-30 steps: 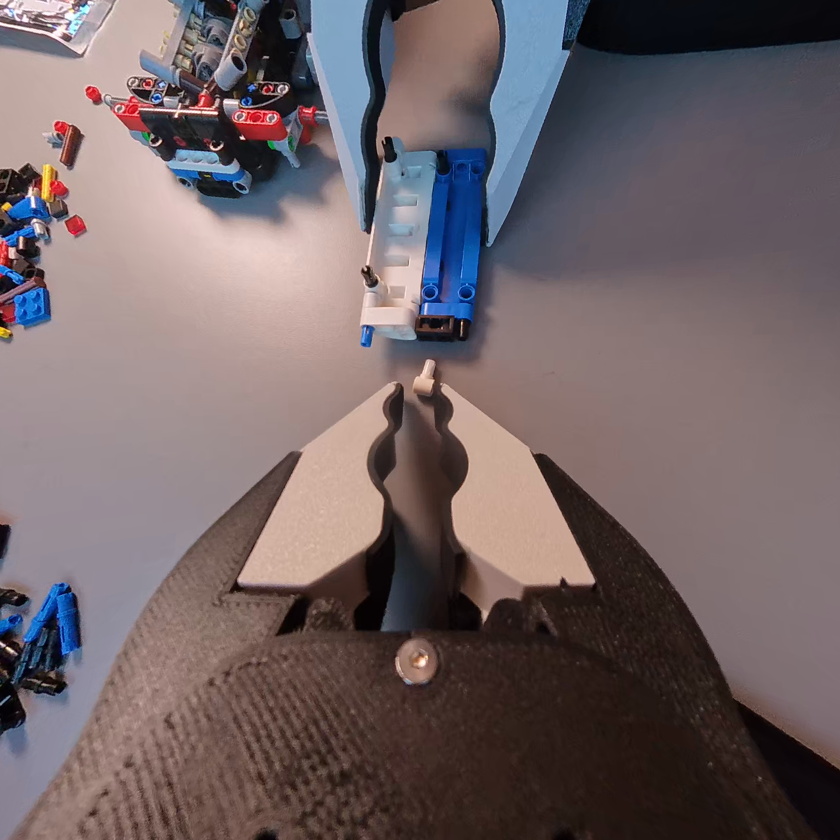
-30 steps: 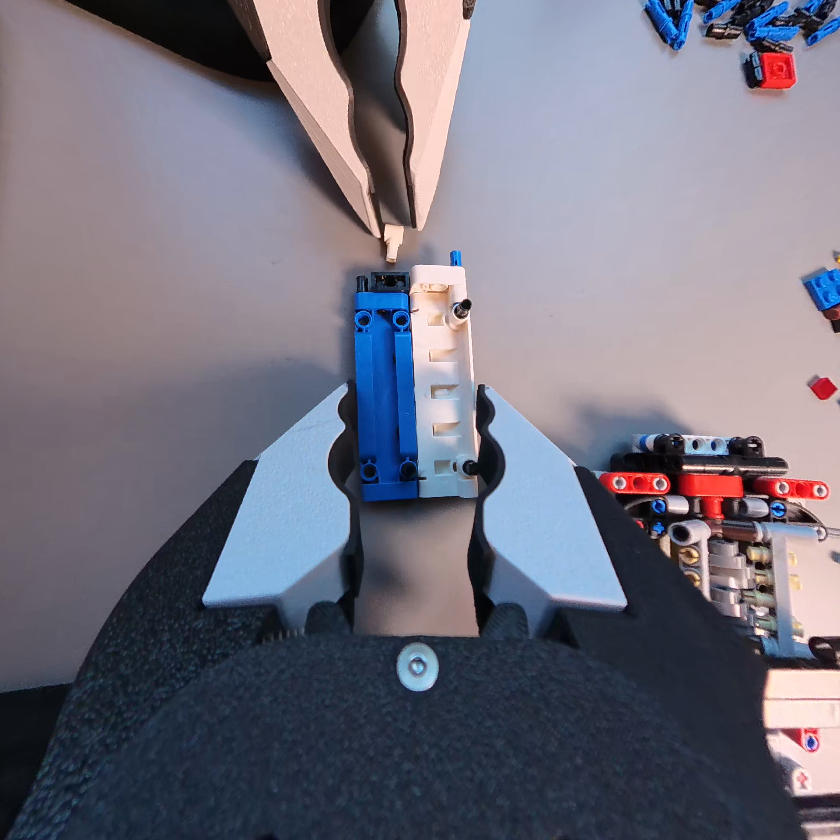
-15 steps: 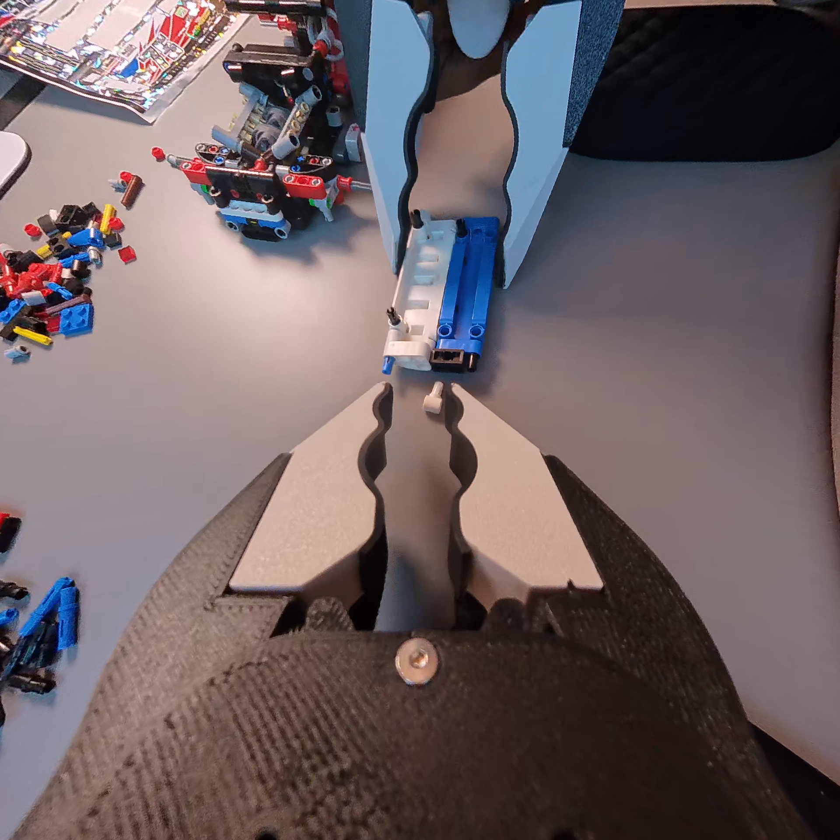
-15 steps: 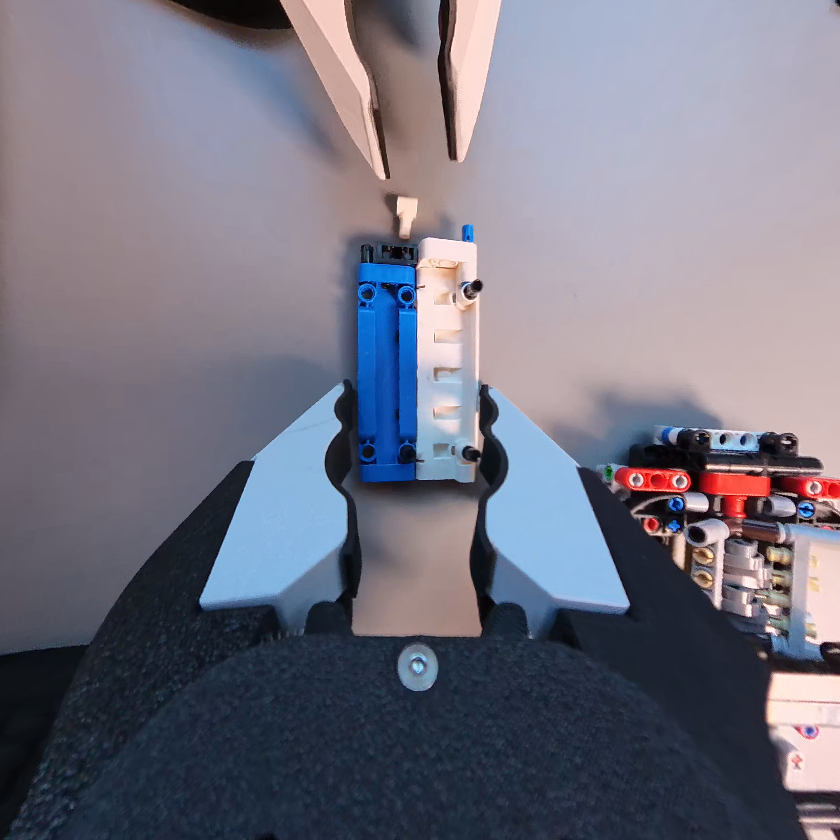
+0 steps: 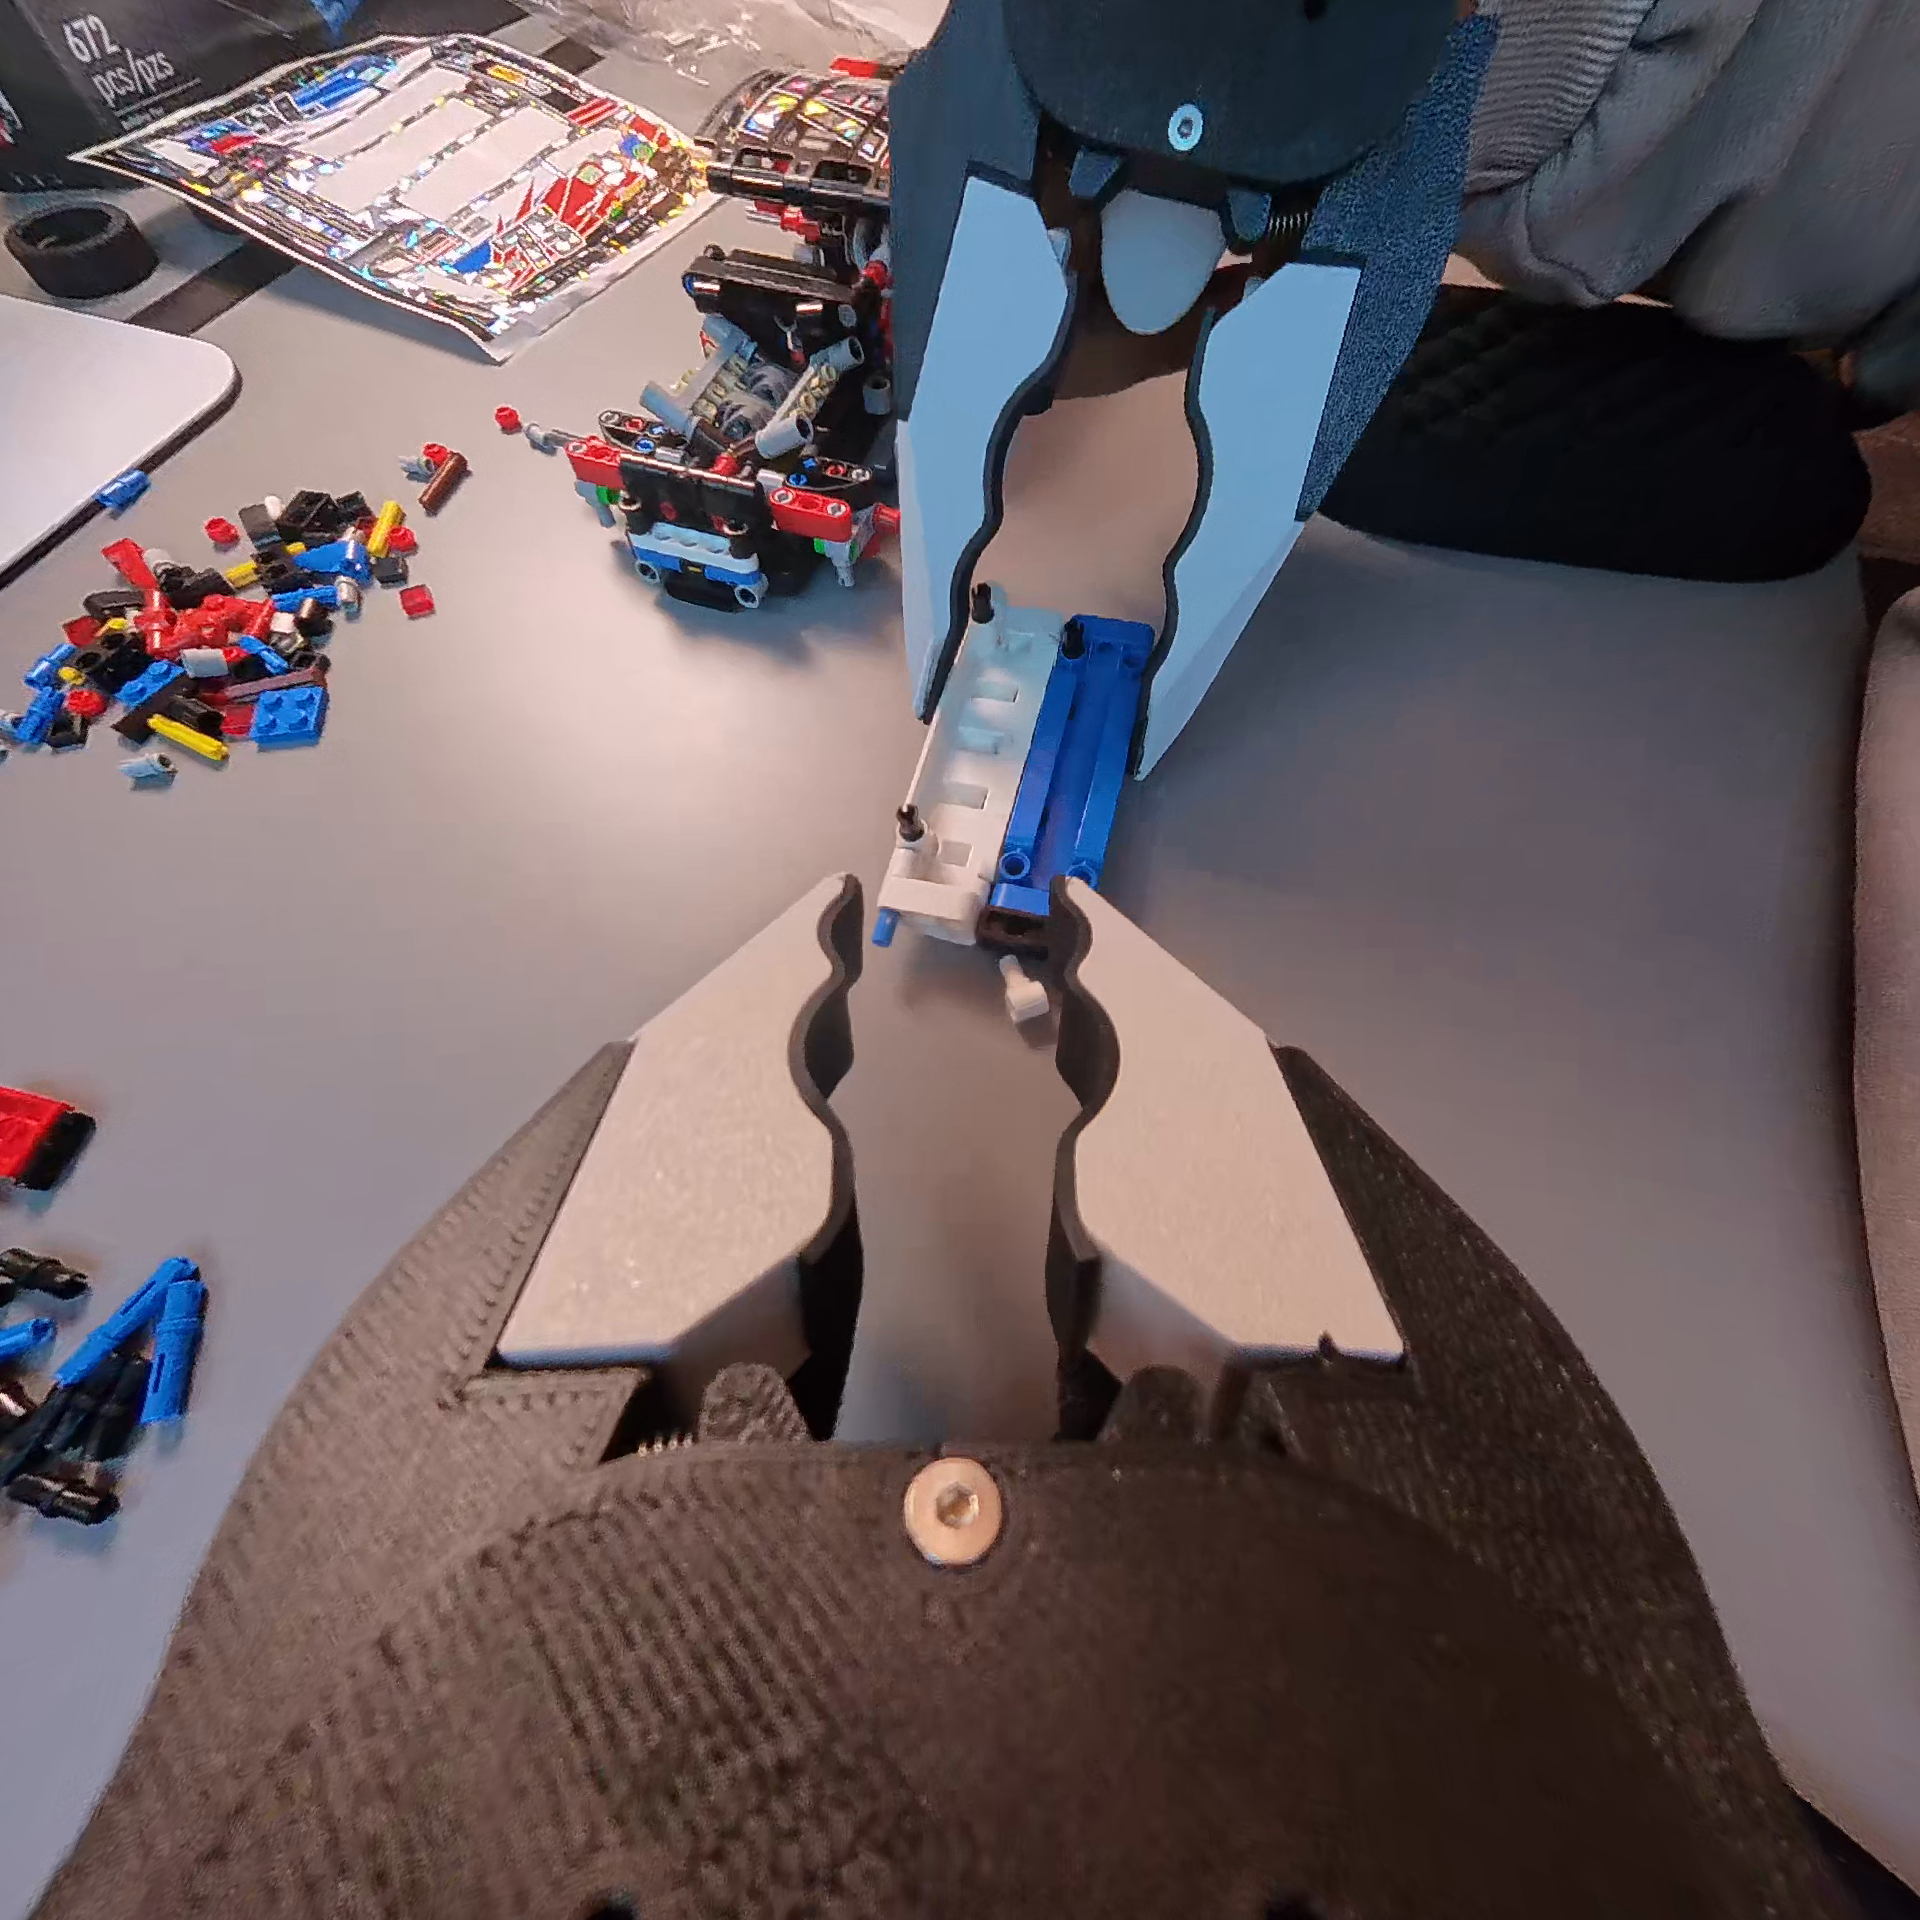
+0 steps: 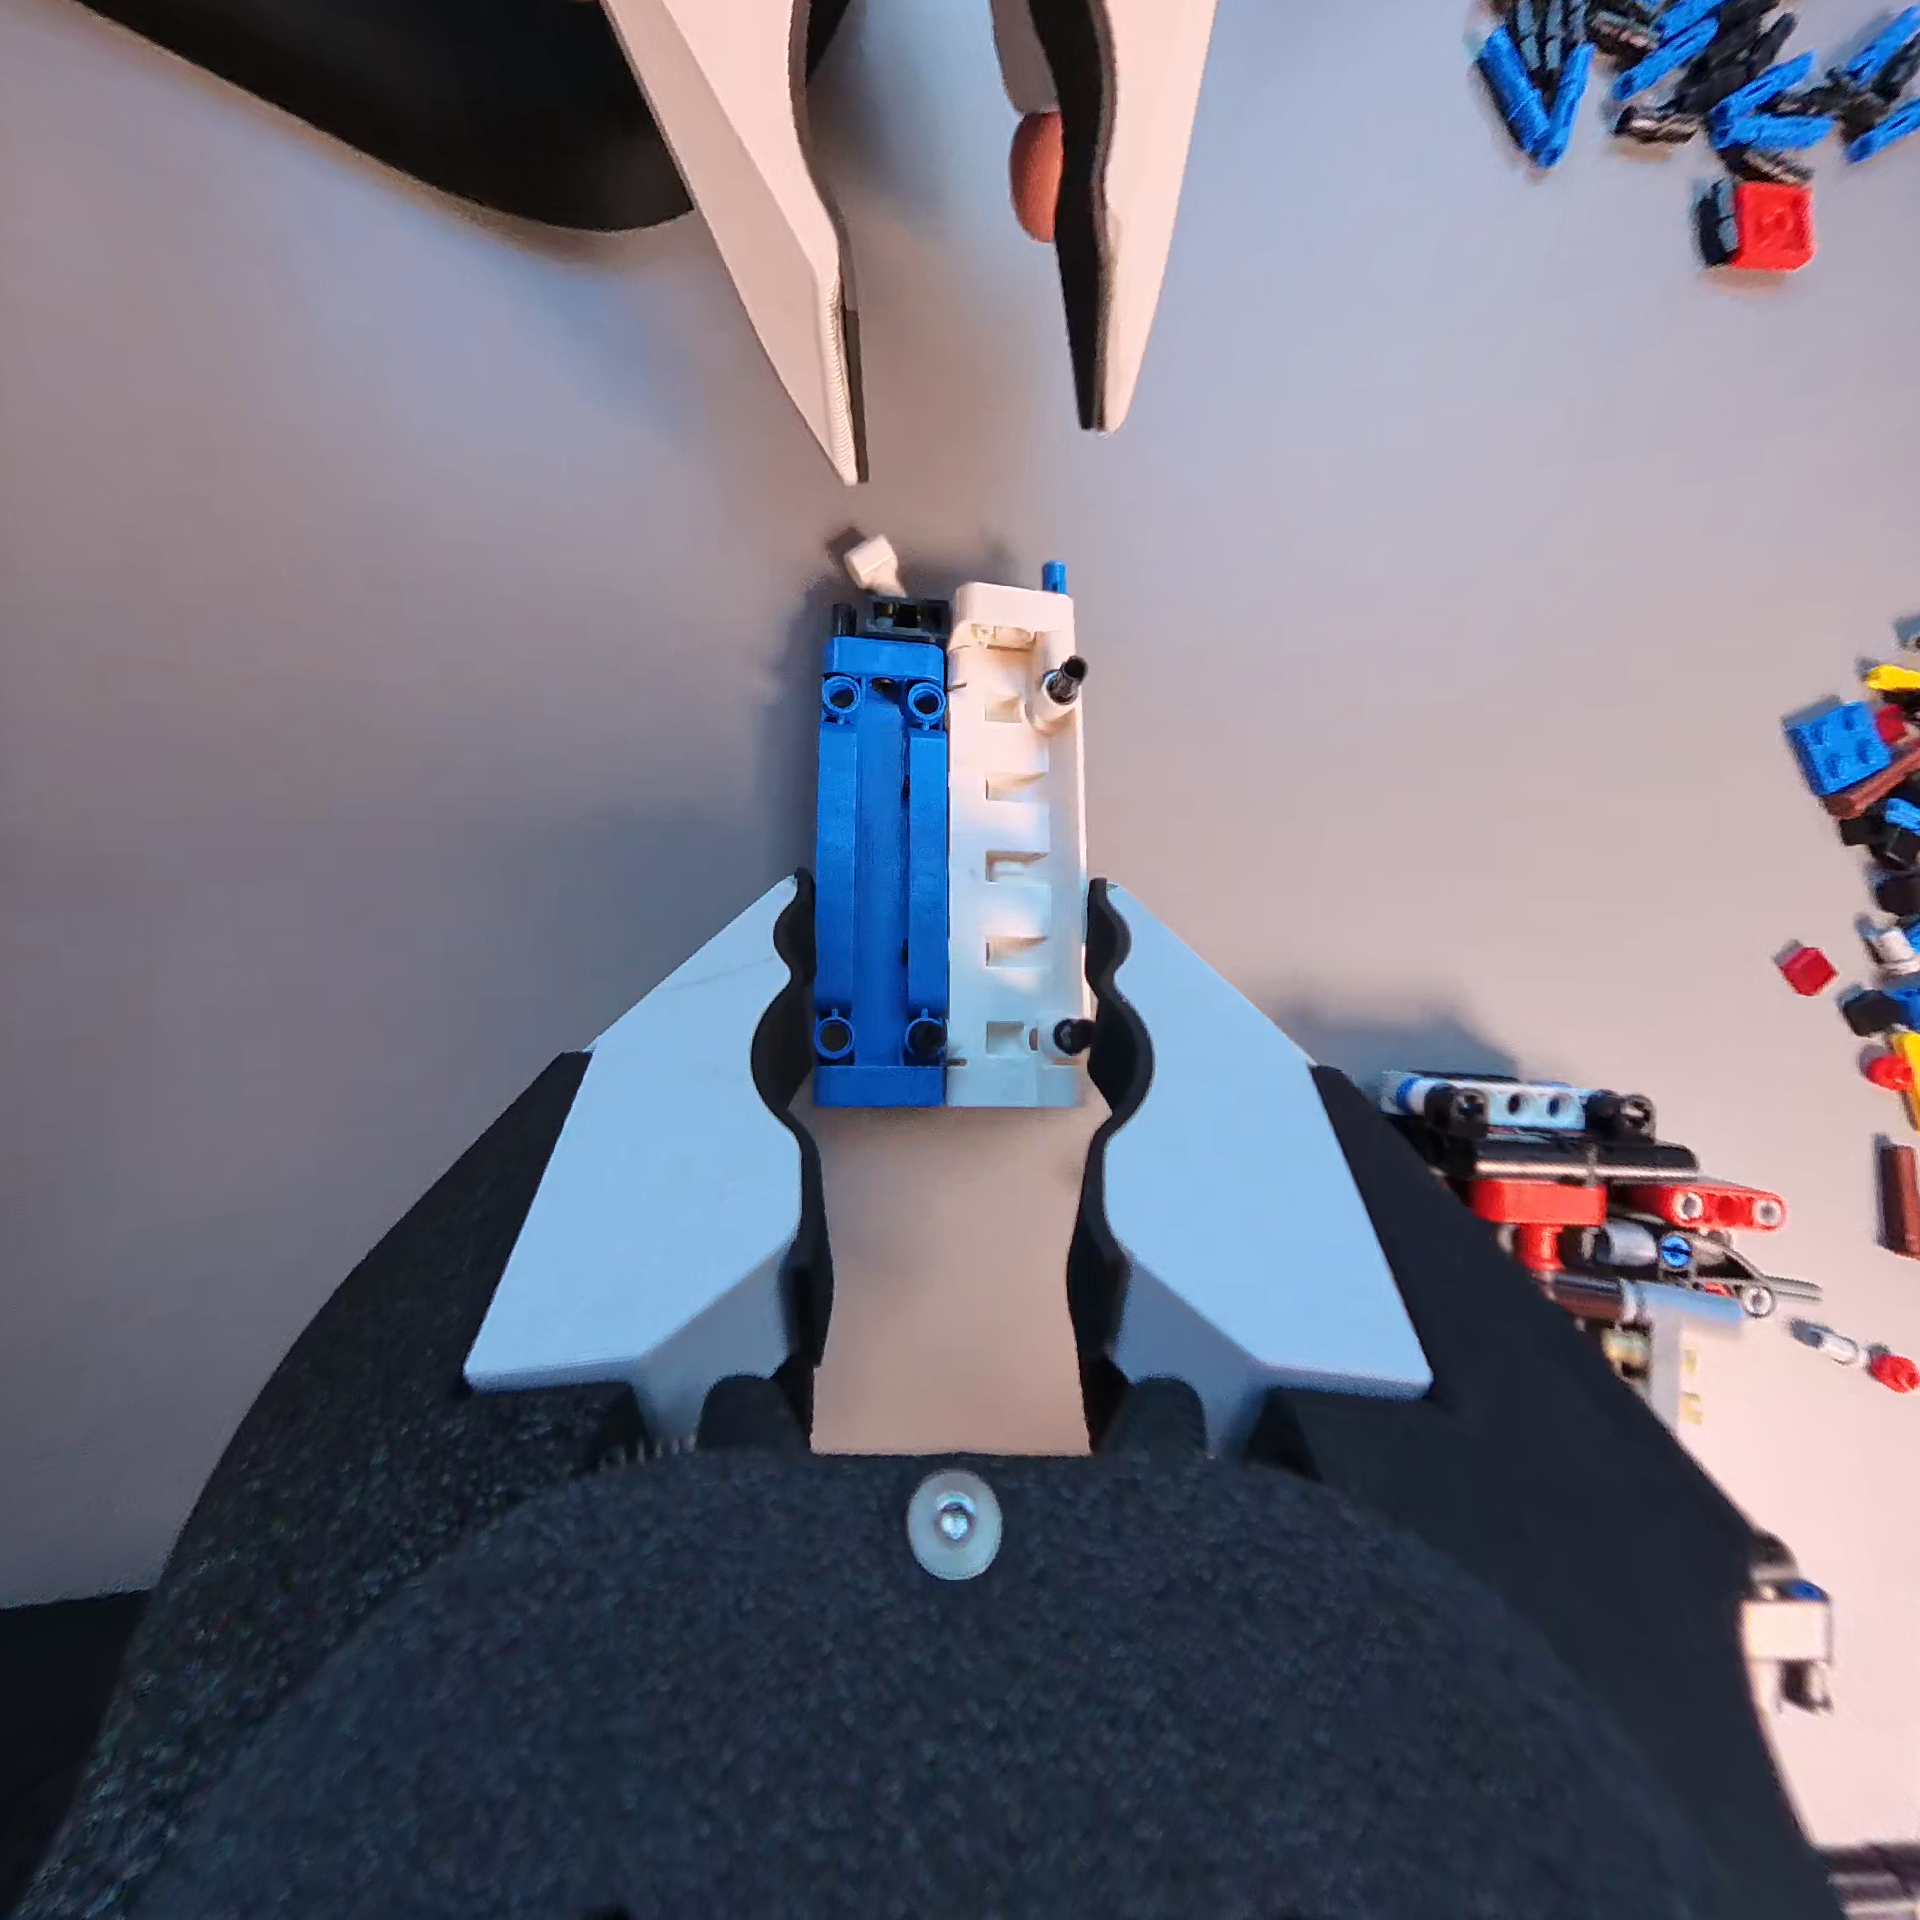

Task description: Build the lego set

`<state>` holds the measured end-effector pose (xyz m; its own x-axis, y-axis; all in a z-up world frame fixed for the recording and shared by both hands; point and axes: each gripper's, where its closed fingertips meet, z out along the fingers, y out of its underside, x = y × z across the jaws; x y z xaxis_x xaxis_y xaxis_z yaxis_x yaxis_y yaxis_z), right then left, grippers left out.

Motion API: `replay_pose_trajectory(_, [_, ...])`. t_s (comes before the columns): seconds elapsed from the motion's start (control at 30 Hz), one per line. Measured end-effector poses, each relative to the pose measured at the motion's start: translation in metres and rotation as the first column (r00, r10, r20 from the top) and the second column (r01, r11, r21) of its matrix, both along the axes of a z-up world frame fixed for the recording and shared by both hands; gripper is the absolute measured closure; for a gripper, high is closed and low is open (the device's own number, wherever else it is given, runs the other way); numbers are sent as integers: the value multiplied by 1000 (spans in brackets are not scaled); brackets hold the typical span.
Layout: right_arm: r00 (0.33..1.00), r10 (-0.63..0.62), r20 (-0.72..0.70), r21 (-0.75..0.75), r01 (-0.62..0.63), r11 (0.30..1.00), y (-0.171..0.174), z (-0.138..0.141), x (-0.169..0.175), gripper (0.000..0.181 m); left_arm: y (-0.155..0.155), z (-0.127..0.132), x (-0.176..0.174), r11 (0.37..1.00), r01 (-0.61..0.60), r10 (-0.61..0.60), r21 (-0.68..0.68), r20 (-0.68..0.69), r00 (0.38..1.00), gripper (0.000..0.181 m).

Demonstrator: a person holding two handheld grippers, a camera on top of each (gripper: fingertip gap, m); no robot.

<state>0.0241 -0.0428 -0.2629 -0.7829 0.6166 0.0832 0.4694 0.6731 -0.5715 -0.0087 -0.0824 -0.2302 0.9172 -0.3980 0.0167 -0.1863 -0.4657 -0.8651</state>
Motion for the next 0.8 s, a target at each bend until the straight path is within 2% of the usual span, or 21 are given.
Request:
replay_pose_trajectory(0.17, [998,-33,-46,-36,31,999,5,9,-2,131,0,1,-1,1000,-4,4,1,24,1000,149])
replay_pose_trajectory(0.8, [999,-36,-7,-33,36,999,9,-5,14,131,-1,-3,2,1000,12,-11,-19,7,1000,151])
